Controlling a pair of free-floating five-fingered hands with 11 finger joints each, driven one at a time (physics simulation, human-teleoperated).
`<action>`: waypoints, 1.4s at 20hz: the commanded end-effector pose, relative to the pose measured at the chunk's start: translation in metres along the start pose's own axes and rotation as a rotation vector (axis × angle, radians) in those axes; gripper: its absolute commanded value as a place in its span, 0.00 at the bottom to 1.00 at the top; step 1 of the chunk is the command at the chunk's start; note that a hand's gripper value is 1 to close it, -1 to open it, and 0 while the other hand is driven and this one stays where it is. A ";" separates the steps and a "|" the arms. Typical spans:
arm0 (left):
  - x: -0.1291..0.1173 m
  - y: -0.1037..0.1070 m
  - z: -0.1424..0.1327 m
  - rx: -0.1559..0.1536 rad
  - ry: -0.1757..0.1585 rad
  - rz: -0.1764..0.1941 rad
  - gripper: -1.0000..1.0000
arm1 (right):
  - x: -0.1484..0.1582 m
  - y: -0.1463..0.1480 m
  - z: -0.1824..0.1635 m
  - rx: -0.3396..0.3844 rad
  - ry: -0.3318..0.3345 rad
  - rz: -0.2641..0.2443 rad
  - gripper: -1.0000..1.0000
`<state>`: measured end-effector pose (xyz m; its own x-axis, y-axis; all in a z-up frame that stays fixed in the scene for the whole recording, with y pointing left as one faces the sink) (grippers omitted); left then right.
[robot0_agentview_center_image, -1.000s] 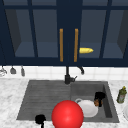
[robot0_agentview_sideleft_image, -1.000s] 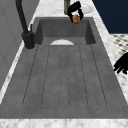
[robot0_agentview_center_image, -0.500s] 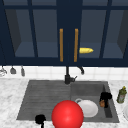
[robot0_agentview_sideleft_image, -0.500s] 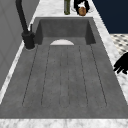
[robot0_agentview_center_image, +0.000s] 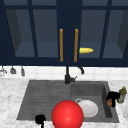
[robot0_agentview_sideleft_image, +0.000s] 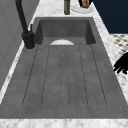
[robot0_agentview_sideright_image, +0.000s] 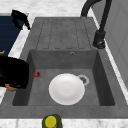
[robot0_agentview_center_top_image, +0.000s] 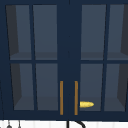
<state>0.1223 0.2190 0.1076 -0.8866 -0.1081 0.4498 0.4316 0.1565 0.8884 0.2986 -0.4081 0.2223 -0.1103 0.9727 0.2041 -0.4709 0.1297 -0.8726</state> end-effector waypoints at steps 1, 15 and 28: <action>0.000 0.000 0.000 0.000 0.000 0.000 0.50 | -0.017 -0.009 0.019 -0.007 -0.019 -0.048 1.00; 0.000 0.000 0.000 0.000 0.000 0.000 0.50 | -0.090 -0.021 0.076 -0.013 -0.040 -0.082 1.00; 0.000 0.000 0.000 0.000 0.000 0.000 0.50 | -0.176 -0.011 0.076 -0.007 -0.073 -0.087 1.00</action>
<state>0.1223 0.2190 0.1076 -0.8866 -0.1081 0.4498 0.4316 0.1565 0.8884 0.2513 -0.5774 0.2385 -0.1171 0.9506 0.2874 -0.4721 0.2013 -0.8582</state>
